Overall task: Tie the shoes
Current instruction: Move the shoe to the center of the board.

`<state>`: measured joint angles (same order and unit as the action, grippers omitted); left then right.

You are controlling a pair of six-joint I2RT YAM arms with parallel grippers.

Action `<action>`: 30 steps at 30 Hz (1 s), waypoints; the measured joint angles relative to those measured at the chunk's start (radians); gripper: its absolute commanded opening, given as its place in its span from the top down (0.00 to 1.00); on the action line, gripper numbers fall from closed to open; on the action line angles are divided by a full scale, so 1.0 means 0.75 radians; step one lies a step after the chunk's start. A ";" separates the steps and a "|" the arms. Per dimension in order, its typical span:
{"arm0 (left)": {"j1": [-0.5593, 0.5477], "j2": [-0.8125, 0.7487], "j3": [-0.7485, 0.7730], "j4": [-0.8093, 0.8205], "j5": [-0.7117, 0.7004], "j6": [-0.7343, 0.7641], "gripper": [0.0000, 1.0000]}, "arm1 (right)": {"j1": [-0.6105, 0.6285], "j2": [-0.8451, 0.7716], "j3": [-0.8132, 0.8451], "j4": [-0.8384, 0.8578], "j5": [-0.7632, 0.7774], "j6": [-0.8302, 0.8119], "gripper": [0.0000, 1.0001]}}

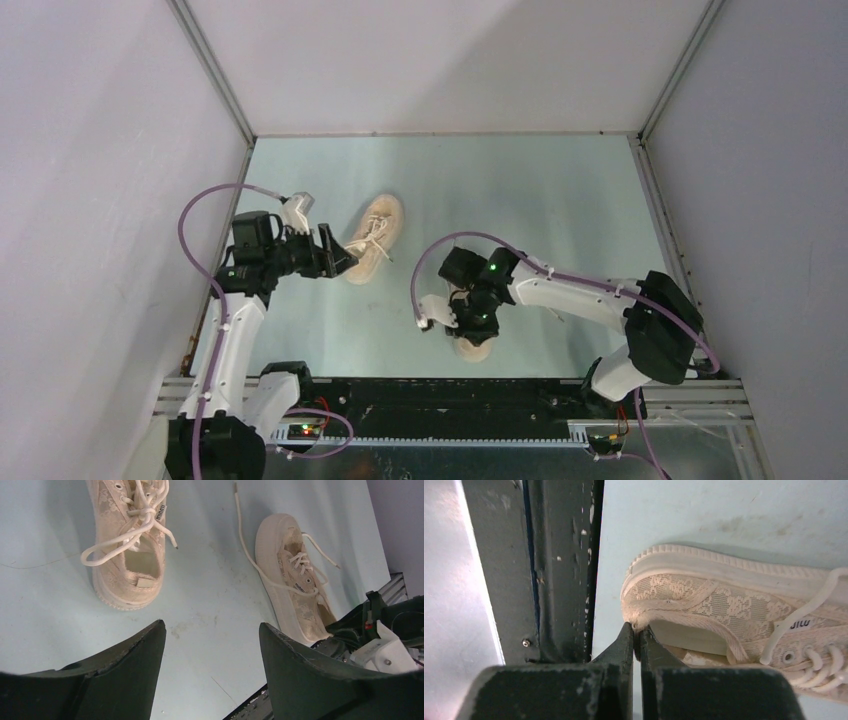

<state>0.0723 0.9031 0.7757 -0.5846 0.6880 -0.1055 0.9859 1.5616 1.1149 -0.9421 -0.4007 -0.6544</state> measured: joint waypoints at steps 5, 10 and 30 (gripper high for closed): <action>-0.023 0.006 -0.005 0.018 -0.002 -0.006 0.25 | -0.010 -0.046 -0.056 -0.009 0.067 -0.008 0.60; -0.024 0.006 -0.013 0.029 -0.006 -0.013 0.23 | -0.161 -0.045 0.046 -0.078 -0.054 0.061 0.47; -0.024 0.023 -0.006 -0.038 -0.076 0.014 0.24 | -0.415 0.829 0.844 0.199 0.504 1.187 0.66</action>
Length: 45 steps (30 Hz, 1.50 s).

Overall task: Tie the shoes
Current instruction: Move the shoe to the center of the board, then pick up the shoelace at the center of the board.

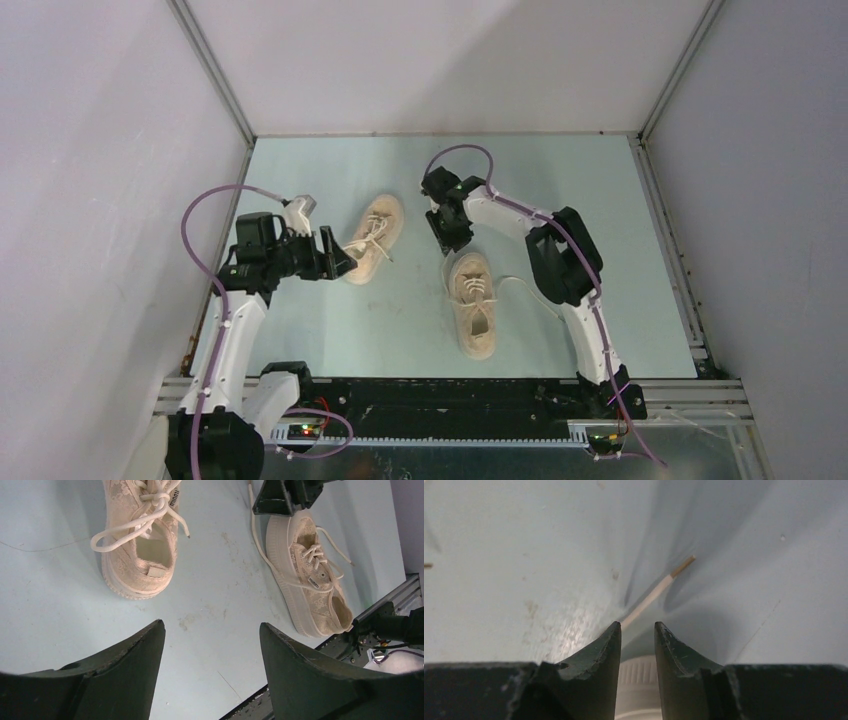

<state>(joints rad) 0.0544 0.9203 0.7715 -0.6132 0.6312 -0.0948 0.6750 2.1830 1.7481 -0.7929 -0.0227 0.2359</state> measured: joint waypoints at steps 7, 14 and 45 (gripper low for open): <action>0.000 0.014 0.000 -0.002 0.001 -0.001 0.26 | 0.013 0.141 0.137 -0.048 0.071 0.097 0.93; -0.031 0.036 0.000 0.004 0.004 -0.004 0.27 | -0.002 0.192 0.217 -0.055 0.038 0.116 1.00; -0.899 0.848 0.534 0.791 0.045 -0.020 0.30 | -0.435 -0.635 -0.235 0.369 -0.899 0.336 1.00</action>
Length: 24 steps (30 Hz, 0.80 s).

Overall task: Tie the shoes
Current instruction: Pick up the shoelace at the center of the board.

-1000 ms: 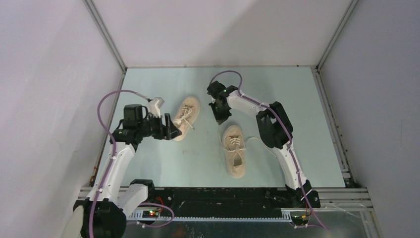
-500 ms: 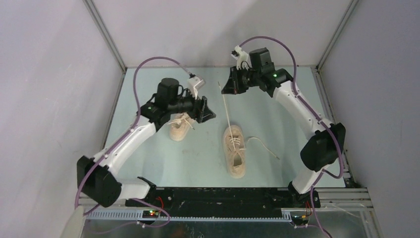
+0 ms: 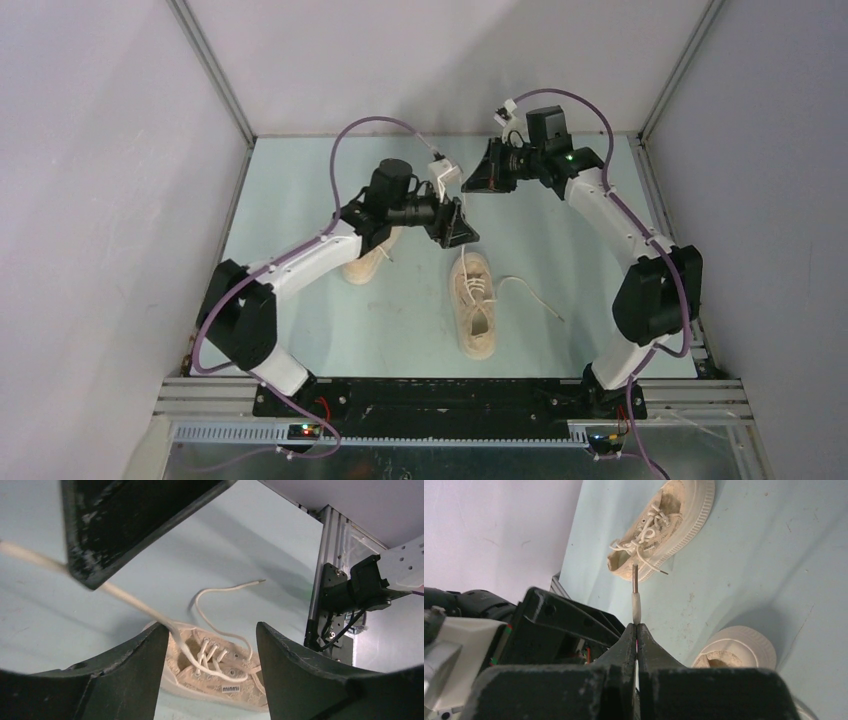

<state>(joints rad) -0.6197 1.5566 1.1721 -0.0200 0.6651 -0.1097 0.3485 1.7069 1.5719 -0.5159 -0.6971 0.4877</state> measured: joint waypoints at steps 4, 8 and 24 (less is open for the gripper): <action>-0.044 0.050 0.004 0.067 -0.031 -0.064 0.34 | -0.017 -0.017 -0.034 0.035 -0.035 0.050 1.00; -0.052 0.080 0.004 0.075 -0.112 -0.103 0.34 | -0.030 -0.040 -0.037 0.064 -0.065 0.079 1.00; -0.052 0.080 -0.100 0.230 0.028 -0.250 0.65 | -0.109 -0.092 -0.119 0.154 -0.148 0.179 1.00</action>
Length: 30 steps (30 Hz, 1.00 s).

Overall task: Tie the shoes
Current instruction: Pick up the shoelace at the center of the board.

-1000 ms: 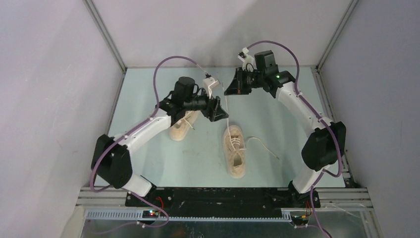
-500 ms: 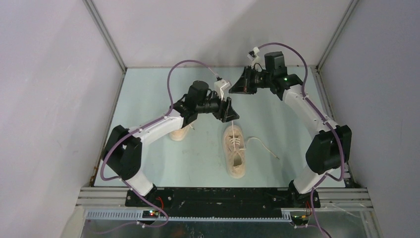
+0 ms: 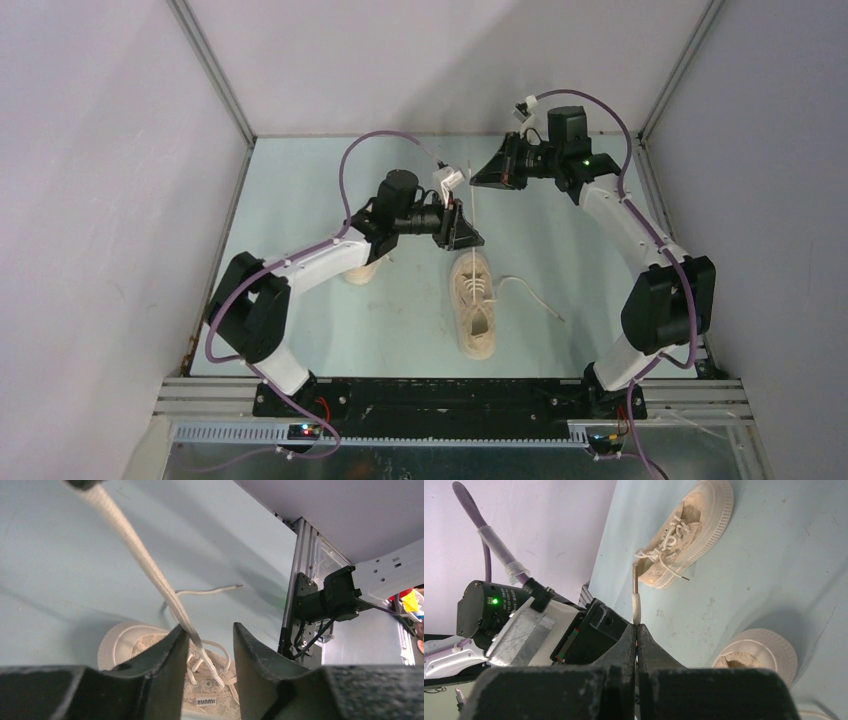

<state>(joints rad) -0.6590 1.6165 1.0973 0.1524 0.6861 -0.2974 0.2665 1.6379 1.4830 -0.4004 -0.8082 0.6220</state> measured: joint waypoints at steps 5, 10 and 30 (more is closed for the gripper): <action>0.000 0.018 0.000 0.096 0.051 -0.061 0.81 | -0.010 0.000 -0.025 0.030 -0.013 0.014 1.00; 0.000 0.062 0.000 0.142 0.080 -0.095 0.96 | -0.016 0.000 -0.045 0.031 -0.022 0.025 1.00; 0.124 0.064 -0.265 0.045 0.315 0.010 1.00 | -0.016 -0.340 -0.387 -0.492 0.146 -1.254 0.55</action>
<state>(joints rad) -0.5659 1.6646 0.8986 0.1860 0.9222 -0.2901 0.2543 1.3827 1.1927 -0.7692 -0.6987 -0.3183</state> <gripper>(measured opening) 0.011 0.569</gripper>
